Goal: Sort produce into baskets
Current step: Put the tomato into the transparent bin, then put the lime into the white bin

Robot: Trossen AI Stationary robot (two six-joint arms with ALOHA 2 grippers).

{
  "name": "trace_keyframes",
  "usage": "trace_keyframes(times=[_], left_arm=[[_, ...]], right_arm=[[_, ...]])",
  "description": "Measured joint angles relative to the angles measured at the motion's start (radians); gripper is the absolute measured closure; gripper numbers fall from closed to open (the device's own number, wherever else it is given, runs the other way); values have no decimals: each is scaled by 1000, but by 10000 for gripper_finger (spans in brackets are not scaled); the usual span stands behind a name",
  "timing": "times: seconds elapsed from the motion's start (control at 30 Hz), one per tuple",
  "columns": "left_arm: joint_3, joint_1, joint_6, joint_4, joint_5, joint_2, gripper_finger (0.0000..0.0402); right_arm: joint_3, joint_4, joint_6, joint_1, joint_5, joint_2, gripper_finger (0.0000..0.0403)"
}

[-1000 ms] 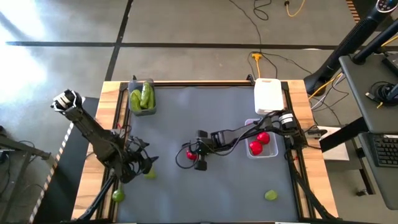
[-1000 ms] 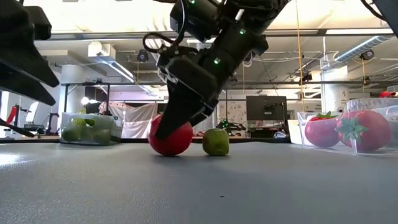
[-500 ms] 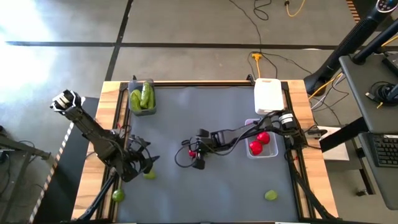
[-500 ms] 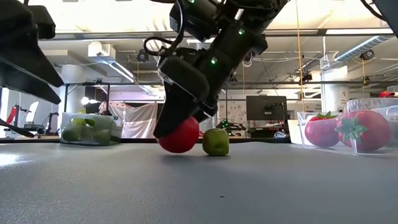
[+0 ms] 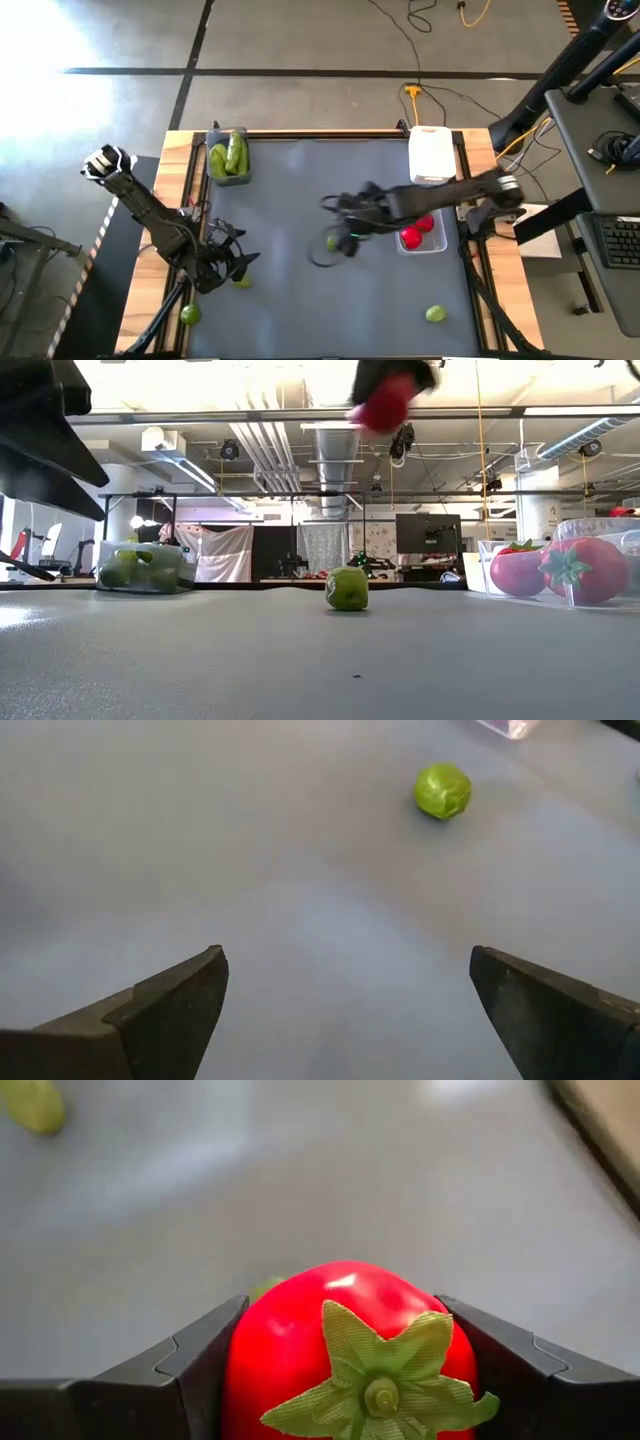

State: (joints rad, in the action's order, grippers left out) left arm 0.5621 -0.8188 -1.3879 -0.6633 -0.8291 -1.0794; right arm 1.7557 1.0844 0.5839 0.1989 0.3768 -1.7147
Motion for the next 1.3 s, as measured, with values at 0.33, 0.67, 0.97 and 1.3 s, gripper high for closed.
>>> trace_keyframes(times=[0.33,0.67,0.97,1.3], left_arm=[[0,28,18,9,-106,-9,4],[9,62,145,111,-97,-8,4],[17,62,149,113,-96,-16,4],[14,62,176,114,-77,-16,4]], right_arm=[[-261,369,694,156,60,274,116],[-659,358,1011,163,-119,362,111],[-801,322,1107,143,-179,373,39],[-588,183,967,128,-36,360,23]])
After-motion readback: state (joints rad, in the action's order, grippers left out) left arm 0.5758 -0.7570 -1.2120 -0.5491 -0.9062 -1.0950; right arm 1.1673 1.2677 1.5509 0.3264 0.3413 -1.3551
